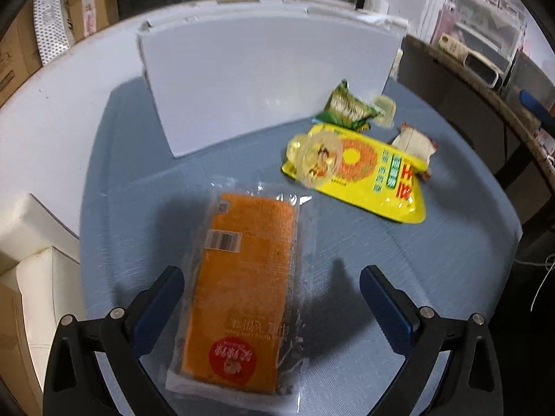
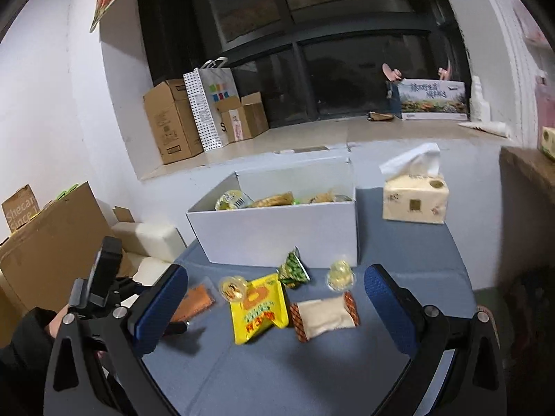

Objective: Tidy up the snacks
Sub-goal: 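Grasp orange wrapped snack pack with left tool, then carry orange pack with left tool while right tool grasps green pack, drop both into box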

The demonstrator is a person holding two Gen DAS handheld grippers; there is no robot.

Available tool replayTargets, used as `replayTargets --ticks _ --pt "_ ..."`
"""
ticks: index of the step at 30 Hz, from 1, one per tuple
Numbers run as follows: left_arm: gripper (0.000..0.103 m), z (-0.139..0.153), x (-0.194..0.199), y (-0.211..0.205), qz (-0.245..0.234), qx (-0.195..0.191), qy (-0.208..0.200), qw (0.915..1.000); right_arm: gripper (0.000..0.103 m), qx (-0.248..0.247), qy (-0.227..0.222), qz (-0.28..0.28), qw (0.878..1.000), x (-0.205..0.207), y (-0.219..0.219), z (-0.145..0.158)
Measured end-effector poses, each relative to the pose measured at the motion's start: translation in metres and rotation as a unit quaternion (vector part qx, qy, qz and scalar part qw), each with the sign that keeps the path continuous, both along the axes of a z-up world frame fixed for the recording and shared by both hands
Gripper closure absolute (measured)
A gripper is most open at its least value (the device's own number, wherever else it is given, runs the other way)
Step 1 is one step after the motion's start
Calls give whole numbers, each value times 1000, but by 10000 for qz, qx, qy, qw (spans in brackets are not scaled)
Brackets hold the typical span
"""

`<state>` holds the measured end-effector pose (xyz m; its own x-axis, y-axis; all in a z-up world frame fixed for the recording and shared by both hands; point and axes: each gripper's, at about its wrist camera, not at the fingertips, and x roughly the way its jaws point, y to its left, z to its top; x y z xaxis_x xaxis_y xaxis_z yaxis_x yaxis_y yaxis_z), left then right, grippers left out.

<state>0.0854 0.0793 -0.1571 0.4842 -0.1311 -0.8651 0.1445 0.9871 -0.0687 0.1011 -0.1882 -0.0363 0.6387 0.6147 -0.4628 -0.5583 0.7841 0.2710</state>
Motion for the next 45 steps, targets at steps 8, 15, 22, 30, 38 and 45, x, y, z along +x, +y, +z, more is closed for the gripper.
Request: replayTargets --ticks 8,15,22,30,38,45 --pt "6 -7 6 -6 -90 408 36 9991 0 -65 -76 -116 9999 -7 -3 -1" --pt "53 10 3 13 102 271 -140 9995 0 -114 -10 -95 9999 -5 -1 -5" --pt "88 51 -25 9 135 -103 -847 9963 0 -194 137 3 9997 3 7 -14" --pt "88 56 -35 17 312 -383 -1042 9933 0 -735 635 465 9942 26 48 -50" --pt "88 86 -69 19 340 -593 -1409 9877 0 -1044 1033 641 9871 92 103 -73" --pt "88 94 -82 30 497 -784 -1551 9835 40 -1544 1890 302 9693 155 132 -119"
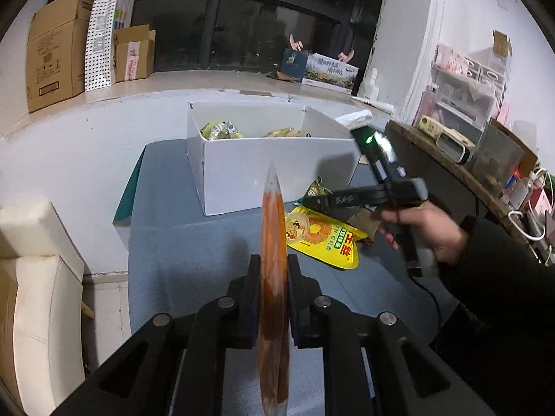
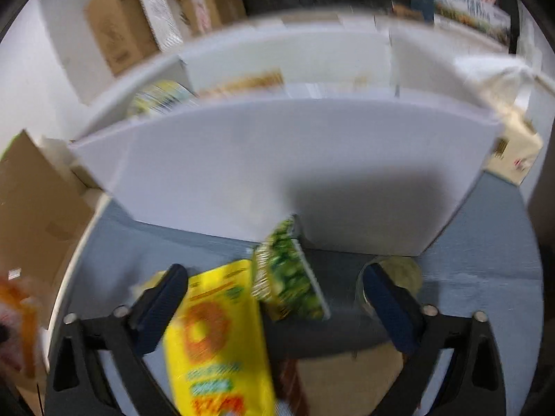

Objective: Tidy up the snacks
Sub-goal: 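Carry orange pack with left tool while right tool grasps green pack, drop both into box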

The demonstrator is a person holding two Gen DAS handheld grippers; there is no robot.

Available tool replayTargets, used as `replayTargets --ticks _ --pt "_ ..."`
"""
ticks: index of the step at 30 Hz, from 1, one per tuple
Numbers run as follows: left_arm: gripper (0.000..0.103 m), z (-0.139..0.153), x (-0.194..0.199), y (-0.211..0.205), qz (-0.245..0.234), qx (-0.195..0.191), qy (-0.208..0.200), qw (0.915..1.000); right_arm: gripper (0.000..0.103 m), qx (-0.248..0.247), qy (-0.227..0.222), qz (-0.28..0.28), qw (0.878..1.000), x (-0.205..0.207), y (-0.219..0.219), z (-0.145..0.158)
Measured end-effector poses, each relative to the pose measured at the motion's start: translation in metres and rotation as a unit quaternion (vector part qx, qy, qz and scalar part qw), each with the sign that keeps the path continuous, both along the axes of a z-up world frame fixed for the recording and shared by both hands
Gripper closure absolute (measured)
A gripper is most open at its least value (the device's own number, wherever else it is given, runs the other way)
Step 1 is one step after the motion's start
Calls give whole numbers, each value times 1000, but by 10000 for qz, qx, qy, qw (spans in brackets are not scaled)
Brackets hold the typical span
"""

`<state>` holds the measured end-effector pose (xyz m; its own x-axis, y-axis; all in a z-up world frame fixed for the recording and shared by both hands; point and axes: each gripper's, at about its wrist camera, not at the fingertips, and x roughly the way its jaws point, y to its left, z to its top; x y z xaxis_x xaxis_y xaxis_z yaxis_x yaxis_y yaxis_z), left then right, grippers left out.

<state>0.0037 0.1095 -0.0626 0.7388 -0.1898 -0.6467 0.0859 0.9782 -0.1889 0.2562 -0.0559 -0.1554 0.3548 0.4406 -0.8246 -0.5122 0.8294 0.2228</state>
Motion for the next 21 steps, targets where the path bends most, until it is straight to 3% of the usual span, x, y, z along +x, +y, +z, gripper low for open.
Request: replayTargets --ticks 1,6,10,14,18,21 --pt "88 1 0 1 16 -26 -23 10000 64 -62 31 48 10000 1 1 -4" --pt "88 9 6 7 60 -198 -196 9996 65 183 -220 85 9996 -21 -15 11" --pt "88 31 25 3 -4 -304 -504 9983 66 807 -664 -27 9945 -51 -51 58" --pt "88 64 61 -5 -129 -299 -889 9955 65 1117 -1271 -106 9855 -68 -78 112" --pt "88 97 121 -12 -183 -127 -1131 9933 65 1164 -1628 -133 9797 -48 -81 155" --pt "88 107 172 -10 -125 -76 -1083 9940 65 1027 -1646 -161 9809 -16 -69 163"
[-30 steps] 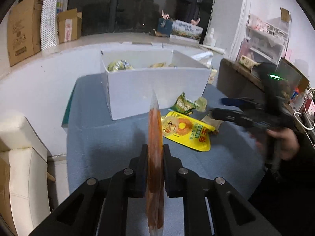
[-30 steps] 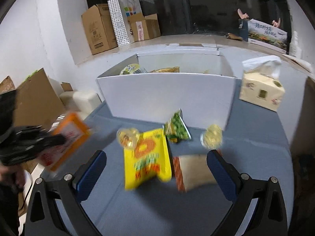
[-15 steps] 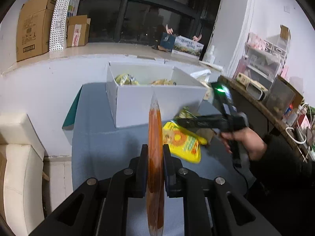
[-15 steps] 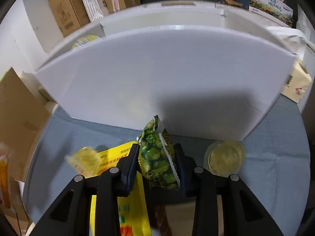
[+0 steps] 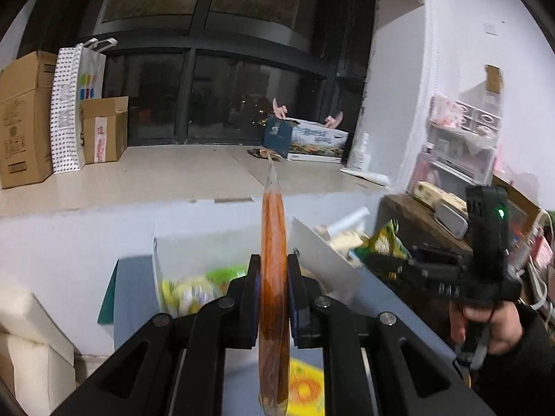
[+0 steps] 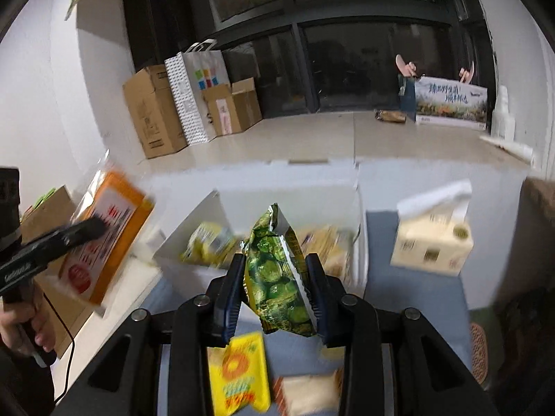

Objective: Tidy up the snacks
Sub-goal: 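Carry orange pack with left tool while right tool grasps green pack, drop both into box, then move right tool to the clear jelly cup and grasp it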

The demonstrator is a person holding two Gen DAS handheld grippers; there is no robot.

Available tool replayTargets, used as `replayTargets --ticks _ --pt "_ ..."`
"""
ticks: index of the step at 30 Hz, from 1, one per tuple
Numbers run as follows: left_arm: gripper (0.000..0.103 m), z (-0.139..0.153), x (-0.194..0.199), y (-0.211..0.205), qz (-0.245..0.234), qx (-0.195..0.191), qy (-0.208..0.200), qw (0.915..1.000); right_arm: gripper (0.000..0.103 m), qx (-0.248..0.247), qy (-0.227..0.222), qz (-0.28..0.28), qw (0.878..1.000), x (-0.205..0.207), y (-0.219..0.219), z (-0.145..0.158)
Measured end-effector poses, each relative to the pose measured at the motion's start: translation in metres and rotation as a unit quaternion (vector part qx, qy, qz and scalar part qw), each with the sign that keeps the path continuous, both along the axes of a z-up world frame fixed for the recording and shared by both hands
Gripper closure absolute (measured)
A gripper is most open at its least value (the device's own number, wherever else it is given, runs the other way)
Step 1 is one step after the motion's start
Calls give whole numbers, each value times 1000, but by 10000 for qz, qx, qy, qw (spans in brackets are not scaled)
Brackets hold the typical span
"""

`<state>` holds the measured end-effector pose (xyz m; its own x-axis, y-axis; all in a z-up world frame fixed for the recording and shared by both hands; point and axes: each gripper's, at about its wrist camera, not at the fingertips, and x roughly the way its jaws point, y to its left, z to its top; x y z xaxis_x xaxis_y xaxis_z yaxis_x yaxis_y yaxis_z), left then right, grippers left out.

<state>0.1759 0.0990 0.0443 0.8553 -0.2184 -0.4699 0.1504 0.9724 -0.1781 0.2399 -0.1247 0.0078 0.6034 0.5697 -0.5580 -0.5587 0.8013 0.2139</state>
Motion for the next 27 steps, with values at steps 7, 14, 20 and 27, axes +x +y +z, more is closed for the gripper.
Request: replayTargets --ticks 7,14,20,27 --pt "74 -20 95 2 328 409 402 9978 64 -326 436 24 9985 65 30 -24" --pt "0 -47 110 15 642 460 818 9935 0 -496 453 -151 9976 76 25 -37" --pt "0 -42 81 12 618 512 759 9939 0 -369 176 -155 9990 53 8 -24" --pt "0 -26 2 -3 350 405 454 9975 0 -173 -269 33 9995 -11 -17 -13"
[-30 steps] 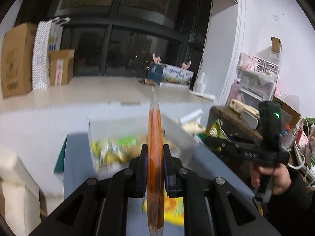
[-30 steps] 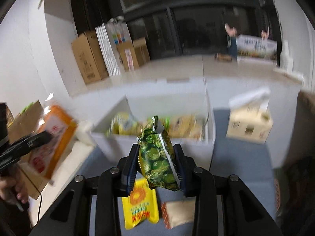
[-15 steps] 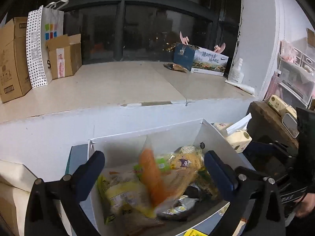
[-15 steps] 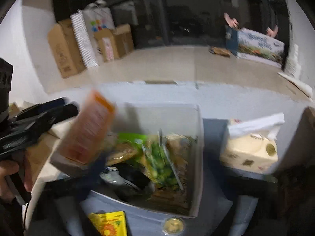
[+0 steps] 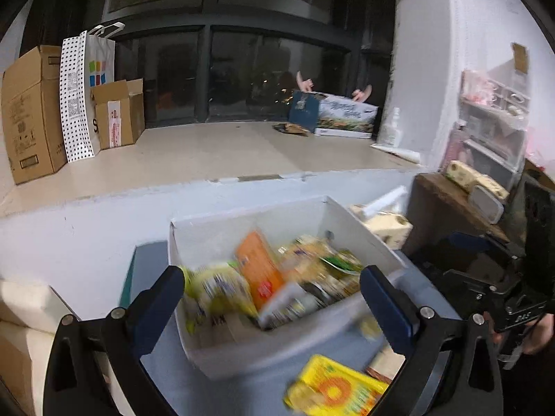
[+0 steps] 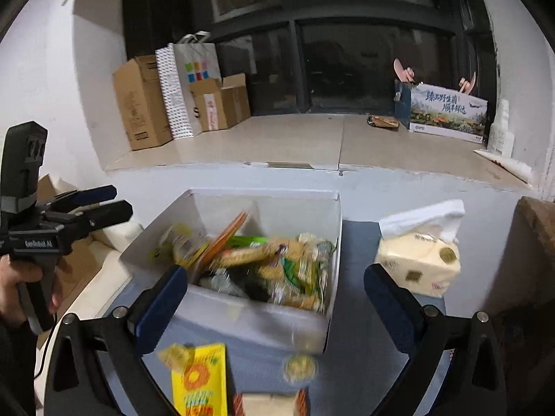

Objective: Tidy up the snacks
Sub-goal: 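Move right tool to the clear jelly cup and grasp it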

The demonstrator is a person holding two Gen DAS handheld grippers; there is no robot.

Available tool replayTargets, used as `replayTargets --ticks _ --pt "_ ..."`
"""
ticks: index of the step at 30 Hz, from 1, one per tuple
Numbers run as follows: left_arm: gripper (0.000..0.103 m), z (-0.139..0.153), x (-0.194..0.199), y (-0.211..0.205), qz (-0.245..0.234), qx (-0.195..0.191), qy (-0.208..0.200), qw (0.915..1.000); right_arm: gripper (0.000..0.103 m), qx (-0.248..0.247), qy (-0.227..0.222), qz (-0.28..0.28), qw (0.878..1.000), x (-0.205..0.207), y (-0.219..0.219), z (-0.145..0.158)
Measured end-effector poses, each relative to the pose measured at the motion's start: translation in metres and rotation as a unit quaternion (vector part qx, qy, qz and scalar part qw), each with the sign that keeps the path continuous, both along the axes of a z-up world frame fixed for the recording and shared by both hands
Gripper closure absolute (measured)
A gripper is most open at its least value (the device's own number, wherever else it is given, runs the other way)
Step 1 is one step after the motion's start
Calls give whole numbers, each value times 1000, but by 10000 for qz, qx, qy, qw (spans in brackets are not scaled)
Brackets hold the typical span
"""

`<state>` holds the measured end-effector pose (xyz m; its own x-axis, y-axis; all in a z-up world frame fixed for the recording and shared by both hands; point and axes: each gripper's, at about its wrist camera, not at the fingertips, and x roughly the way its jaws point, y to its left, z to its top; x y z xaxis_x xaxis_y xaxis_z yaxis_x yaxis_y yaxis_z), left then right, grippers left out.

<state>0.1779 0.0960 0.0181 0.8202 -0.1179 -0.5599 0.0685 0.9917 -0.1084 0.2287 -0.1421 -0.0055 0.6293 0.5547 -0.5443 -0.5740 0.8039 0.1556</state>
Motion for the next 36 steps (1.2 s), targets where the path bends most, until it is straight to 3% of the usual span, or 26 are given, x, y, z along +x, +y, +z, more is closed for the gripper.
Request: replayTargets --ticks 7,9,13,21,32,33,35,36 --pt "0 -25 -91 -20 -87 -430 -63 9990 0 -76 -33 104 9999 -77 -27 -38" --pt "0 -38 -112 -24 -69 -607 -11 9981 0 -95 177 122 9997 -87 -29 -56" --pt "0 -58 -137 -33 37 -540 89 9985 0 -288 464 63 9985 -91 -29 -87" --pt "0 -87 -154 -38 109 -590 387 9975 0 -354 670 -182 9970 -59 -20 -108" --pt "0 -102 -152 -37 147 -666 563 9961 2 -739 1223 -295 9893 22 18 -142" --pt "0 -103 -152 -37 146 -678 572 9960 7 -770 1300 -319 9880 26 19 -145" --pt "0 -105 -151 -36 164 -681 594 9958 65 -896 1521 -389 9835 34 21 -154" --pt "0 -105 -150 -35 159 -681 608 9957 66 -895 1489 -416 9839 35 19 -154"
